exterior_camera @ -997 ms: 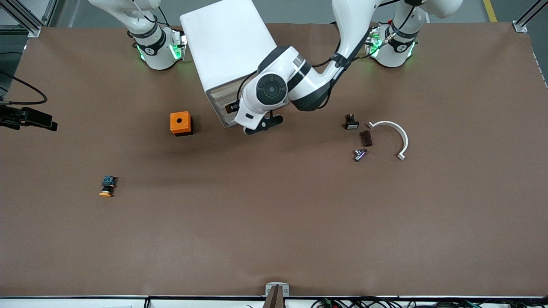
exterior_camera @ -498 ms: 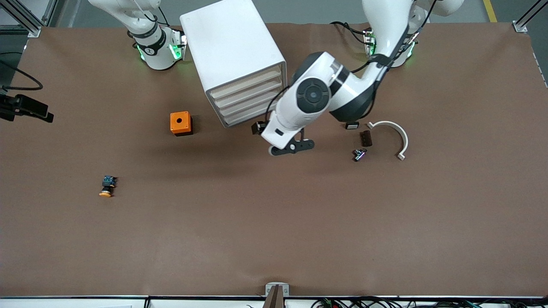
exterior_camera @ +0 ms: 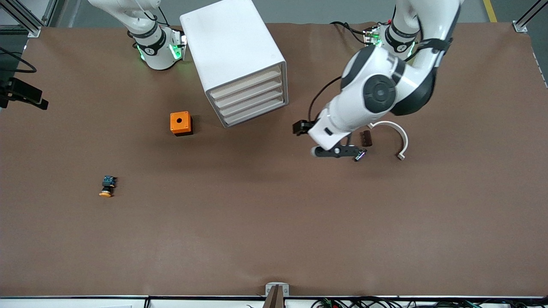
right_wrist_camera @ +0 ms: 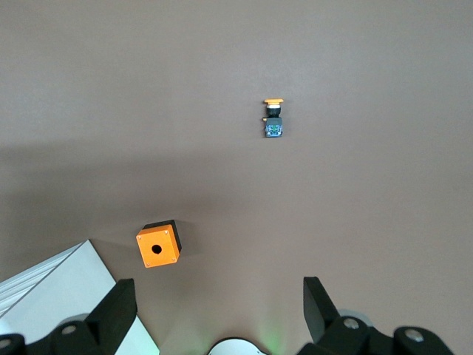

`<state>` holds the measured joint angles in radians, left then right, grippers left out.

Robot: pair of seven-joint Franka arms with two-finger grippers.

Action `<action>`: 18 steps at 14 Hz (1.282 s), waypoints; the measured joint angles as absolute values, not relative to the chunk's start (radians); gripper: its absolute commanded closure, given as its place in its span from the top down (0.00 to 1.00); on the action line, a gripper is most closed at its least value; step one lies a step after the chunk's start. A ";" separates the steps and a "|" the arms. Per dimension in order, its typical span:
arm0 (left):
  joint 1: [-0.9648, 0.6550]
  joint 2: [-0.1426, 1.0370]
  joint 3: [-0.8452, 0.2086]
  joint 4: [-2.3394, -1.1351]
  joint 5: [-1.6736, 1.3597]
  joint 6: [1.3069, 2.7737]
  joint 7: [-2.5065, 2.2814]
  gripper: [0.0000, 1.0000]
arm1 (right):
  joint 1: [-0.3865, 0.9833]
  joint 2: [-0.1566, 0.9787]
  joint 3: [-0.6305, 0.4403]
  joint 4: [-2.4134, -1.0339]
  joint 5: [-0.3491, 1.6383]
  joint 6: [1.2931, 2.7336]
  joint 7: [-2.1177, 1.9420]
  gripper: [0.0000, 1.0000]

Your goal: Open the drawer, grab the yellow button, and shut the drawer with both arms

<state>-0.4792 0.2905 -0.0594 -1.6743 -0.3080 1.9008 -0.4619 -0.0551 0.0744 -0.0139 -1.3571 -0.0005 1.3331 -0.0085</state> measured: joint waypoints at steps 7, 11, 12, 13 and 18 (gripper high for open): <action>-0.326 0.059 -0.062 -1.914 -0.255 1.901 -0.223 1.00 | -0.057 -0.069 -0.019 -1.558 -0.001 1.418 -0.008 1.00; -0.210 -0.031 -0.062 -1.988 -0.254 1.901 -0.039 1.00 | -0.057 -0.111 -0.019 -1.622 -0.001 1.458 -0.008 1.00; -0.184 -0.049 -0.062 -2.003 -0.254 1.901 0.016 1.00 | -0.057 -0.114 -0.019 -1.625 -0.001 1.459 -0.008 1.00; -0.158 -0.065 -0.061 -2.016 -0.254 1.901 0.058 1.00 | -0.057 -0.116 -0.019 -1.628 -0.001 1.460 -0.008 1.00; -0.051 -0.129 -0.060 -2.011 -0.109 1.910 0.101 1.00 | -0.057 -0.149 -0.017 -1.686 0.001 1.527 -0.008 1.00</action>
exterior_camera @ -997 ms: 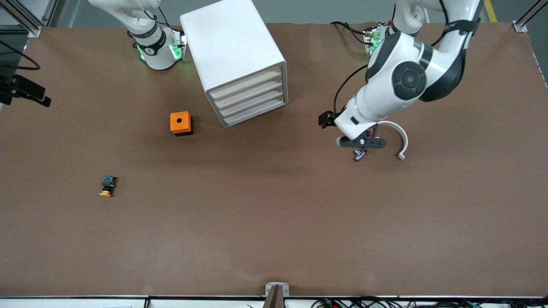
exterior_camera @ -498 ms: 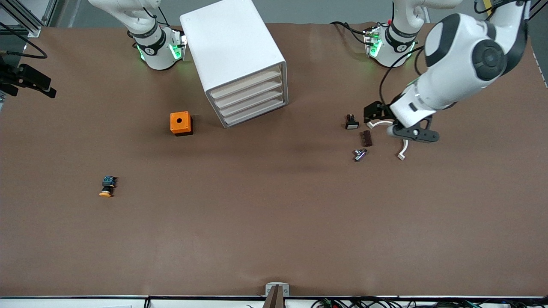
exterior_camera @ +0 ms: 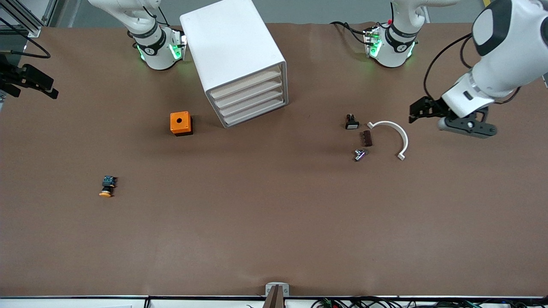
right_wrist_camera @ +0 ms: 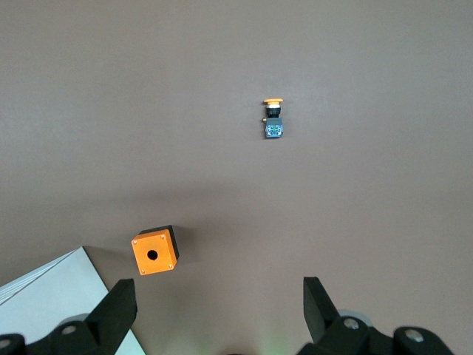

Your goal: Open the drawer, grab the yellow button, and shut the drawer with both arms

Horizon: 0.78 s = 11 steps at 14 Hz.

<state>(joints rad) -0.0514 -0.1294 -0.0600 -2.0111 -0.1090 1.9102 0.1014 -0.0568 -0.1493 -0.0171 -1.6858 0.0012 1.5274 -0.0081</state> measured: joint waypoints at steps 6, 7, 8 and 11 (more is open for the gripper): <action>0.006 -0.137 -0.059 -1.883 -0.095 1.898 0.141 1.00 | -0.075 -0.166 -0.020 -1.709 0.022 1.550 -0.014 1.00; 0.009 -0.137 -0.059 -1.858 -0.095 1.877 0.141 1.00 | -0.079 -0.166 -0.020 -1.711 0.023 1.553 -0.025 1.00; 0.017 -0.136 -0.059 -1.830 -0.094 1.851 0.141 1.00 | -0.084 -0.166 -0.020 -1.712 0.023 1.554 -0.033 1.00; 0.036 -0.137 -0.059 -1.761 -0.072 1.789 0.105 1.00 | -0.088 -0.166 -0.020 -1.713 0.025 1.555 -0.045 1.00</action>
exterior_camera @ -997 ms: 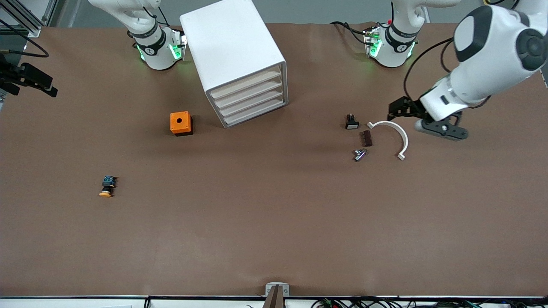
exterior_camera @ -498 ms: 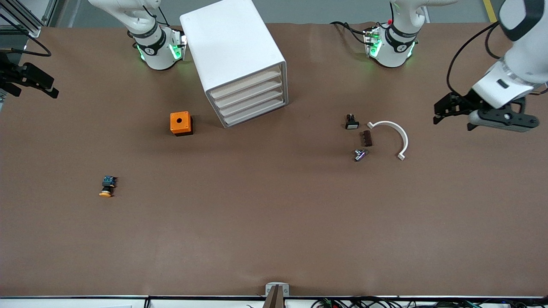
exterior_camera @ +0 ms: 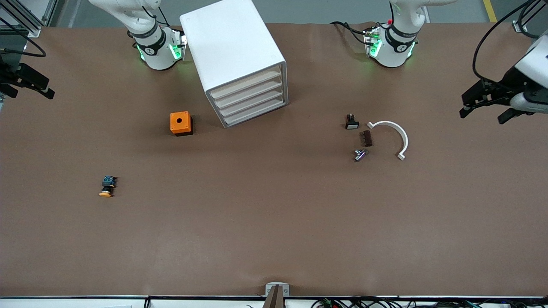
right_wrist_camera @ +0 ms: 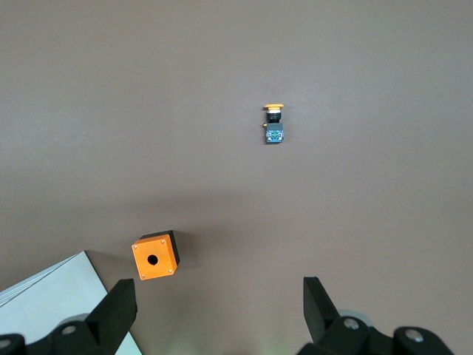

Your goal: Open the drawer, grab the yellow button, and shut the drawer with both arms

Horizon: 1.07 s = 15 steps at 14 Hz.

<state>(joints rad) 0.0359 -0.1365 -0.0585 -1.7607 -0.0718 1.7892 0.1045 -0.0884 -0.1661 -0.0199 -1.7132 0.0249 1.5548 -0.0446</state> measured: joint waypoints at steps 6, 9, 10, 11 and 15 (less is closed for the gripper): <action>0.036 -0.126 -0.068 -1.728 -0.036 1.768 -0.012 1.00 | -0.087 -0.166 -0.012 -1.713 0.027 1.556 -0.048 1.00; 0.033 -0.122 -0.072 -1.714 -0.036 1.768 -0.012 1.00 | -0.087 -0.167 -0.012 -1.713 0.027 1.556 -0.049 1.00; 0.032 -0.121 -0.072 -1.707 -0.036 1.768 -0.013 1.00 | -0.087 -0.167 -0.012 -1.713 0.027 1.556 -0.049 1.00; 0.032 -0.119 -0.072 -1.701 -0.036 1.765 -0.013 1.00 | -0.087 -0.167 -0.012 -1.713 0.027 1.556 -0.049 1.00; 0.037 -0.115 -0.070 -1.697 -0.036 1.718 -0.020 1.00 | -0.087 -0.167 -0.014 -1.713 0.027 1.556 -0.049 1.00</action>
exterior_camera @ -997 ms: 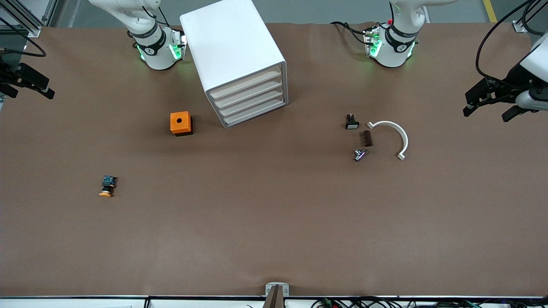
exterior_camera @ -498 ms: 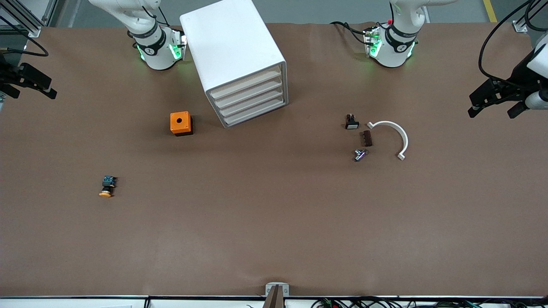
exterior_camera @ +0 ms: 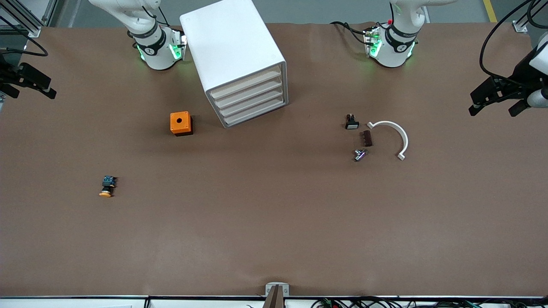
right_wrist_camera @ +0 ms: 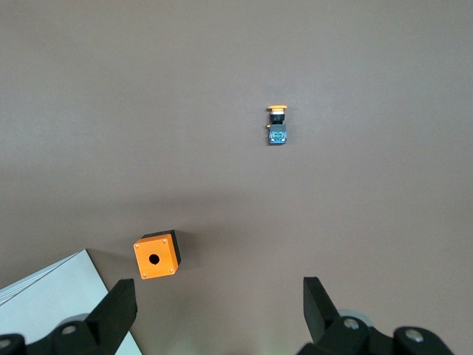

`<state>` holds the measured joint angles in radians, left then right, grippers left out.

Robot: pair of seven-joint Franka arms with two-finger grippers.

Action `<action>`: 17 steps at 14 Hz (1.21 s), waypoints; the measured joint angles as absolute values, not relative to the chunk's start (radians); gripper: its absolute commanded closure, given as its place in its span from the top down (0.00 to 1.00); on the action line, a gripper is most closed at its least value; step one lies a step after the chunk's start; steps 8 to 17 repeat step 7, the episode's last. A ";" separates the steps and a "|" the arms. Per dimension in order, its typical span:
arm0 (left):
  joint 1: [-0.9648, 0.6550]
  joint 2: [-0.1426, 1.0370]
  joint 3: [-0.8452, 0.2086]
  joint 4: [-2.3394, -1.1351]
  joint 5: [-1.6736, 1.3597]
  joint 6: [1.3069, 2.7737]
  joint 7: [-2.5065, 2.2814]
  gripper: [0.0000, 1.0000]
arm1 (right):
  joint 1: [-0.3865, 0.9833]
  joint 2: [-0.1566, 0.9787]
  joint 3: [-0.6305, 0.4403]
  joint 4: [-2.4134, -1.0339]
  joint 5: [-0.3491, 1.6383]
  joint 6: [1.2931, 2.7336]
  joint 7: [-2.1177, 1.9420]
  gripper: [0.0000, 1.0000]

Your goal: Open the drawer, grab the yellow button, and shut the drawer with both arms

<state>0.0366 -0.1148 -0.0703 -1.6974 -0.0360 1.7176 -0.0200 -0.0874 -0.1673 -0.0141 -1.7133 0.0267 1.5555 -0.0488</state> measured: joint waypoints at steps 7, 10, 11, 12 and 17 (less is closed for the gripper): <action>0.037 -0.113 -0.070 -1.697 -0.036 1.702 -0.062 1.00 | -0.087 -0.167 -0.015 -1.713 0.027 1.553 -0.069 1.00; 0.037 -0.113 -0.070 -1.697 -0.036 1.702 -0.062 1.00 | -0.087 -0.167 -0.015 -1.713 0.027 1.553 -0.069 1.00; 0.037 -0.113 -0.070 -1.697 -0.036 1.702 -0.062 1.00 | -0.087 -0.167 -0.015 -1.713 0.027 1.553 -0.069 1.00; 0.037 -0.113 -0.070 -1.697 -0.036 1.702 -0.062 1.00 | -0.087 -0.167 -0.015 -1.713 0.027 1.553 -0.069 1.00; 0.037 -0.113 -0.070 -1.697 -0.036 1.702 -0.062 1.00 | -0.087 -0.167 -0.015 -1.713 0.027 1.553 -0.069 1.00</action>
